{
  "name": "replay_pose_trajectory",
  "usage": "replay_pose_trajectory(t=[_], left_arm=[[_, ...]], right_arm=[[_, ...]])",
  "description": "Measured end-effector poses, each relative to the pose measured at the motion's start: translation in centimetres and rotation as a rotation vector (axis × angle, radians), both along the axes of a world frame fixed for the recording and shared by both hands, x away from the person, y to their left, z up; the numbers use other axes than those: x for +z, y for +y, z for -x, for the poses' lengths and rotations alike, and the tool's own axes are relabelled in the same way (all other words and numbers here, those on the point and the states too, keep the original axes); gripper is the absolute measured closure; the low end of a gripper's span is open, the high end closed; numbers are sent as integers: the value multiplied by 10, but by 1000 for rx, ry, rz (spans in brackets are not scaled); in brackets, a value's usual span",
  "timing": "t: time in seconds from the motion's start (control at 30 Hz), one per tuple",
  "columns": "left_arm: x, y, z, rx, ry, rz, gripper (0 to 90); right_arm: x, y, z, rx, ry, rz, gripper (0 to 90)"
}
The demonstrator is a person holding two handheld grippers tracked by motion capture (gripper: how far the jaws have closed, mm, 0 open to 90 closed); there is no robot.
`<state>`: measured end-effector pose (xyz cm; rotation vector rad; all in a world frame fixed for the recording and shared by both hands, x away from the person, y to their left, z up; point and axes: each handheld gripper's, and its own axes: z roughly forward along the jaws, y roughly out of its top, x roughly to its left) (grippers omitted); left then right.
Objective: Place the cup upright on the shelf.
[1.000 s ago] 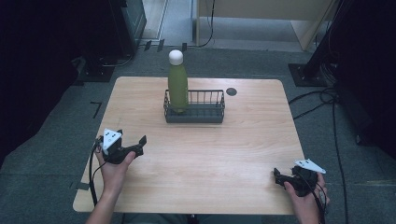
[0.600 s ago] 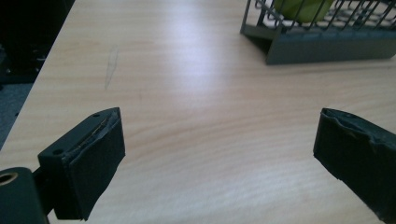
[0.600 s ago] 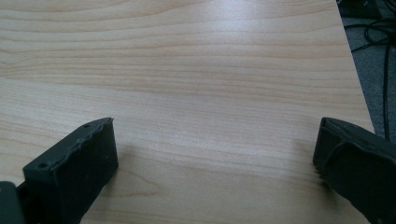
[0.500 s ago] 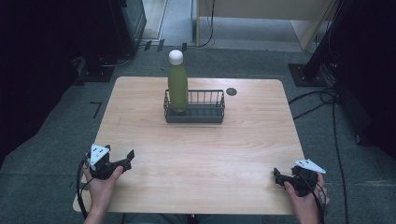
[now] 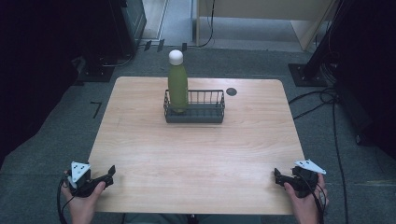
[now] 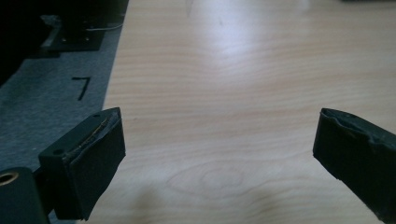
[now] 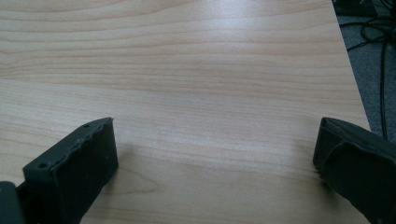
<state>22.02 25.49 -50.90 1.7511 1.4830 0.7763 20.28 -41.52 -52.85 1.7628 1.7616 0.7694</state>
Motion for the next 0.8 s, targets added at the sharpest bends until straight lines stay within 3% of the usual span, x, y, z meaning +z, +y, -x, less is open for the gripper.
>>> replay_pose_trajectory(t=[0.23, 0.27, 0.47, 0.57, 0.7, 0.8], left_arm=[[-5, 7, 0, -6, 39, 3, 30], [-5, 3, -1, -10, 48, -22, 42], [-6, -3, -5, -22, 73, -56, 55], [-9, -9, -11, -1, 138, -113, 61], [-9, -9, -16, -10, 151, -87, 63], [-9, -6, -19, -9, 175, -44, 62]], right_arm=[[0, 0, 0, 0, 0, 1, 0], [0, 0, 0, -1, 0, 0, 0], [0, 0, 0, -1, 0, 0, 0], [0, 0, 0, -2, 2, -1, 0], [0, -1, -2, 0, -2, -1, 0], [0, -1, -2, 0, -2, -1, 0]])
